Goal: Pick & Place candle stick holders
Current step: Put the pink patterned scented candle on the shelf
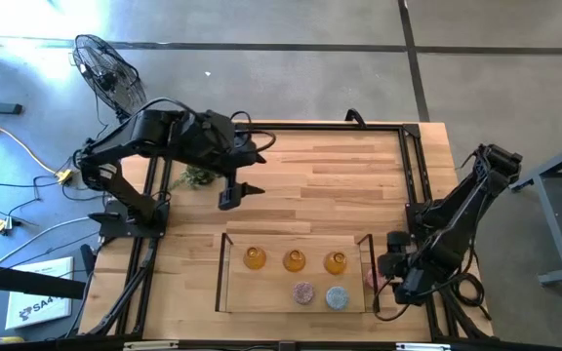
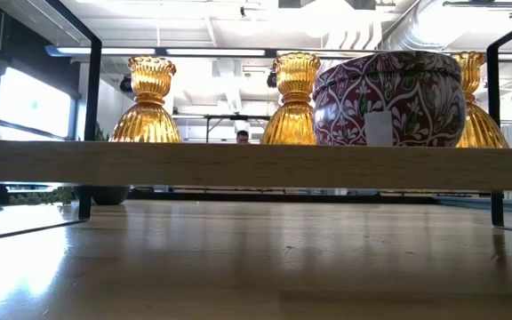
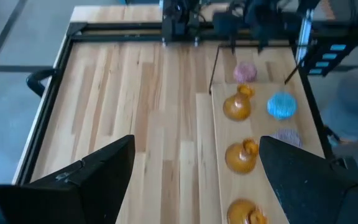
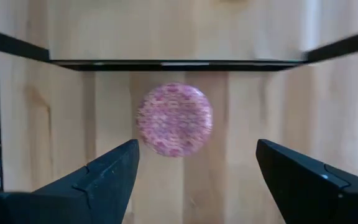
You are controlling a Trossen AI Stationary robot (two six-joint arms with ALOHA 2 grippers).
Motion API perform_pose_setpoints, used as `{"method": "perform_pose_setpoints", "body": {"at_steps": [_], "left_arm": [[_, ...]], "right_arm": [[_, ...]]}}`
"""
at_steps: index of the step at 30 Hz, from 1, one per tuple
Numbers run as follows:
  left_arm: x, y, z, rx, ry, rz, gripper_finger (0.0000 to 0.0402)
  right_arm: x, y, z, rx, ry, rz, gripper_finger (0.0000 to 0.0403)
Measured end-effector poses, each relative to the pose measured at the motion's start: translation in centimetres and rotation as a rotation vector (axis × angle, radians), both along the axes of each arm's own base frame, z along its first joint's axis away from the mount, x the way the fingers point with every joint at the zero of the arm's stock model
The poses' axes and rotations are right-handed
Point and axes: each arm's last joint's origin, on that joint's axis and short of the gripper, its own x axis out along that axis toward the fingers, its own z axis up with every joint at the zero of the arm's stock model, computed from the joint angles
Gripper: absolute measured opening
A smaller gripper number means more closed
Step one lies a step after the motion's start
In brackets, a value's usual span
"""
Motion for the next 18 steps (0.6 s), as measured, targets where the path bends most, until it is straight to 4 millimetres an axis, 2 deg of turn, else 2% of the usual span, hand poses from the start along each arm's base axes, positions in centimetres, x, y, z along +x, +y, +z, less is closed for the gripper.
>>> {"method": "perform_pose_setpoints", "body": {"at_steps": [9, 18], "left_arm": [[0.6, -0.1, 0.5, -0.058, -0.068, 0.014, 0.0337], [0.9, -0.1, 0.5, -0.126, -0.084, 0.063, 0.0337]], "right_arm": [[-0.1, 0.2, -3.9, 0.118, -0.027, 0.027, 0.0318], [-0.2, -0.2, -5.7, 0.11, -0.081, 0.045, 0.0318]]}}
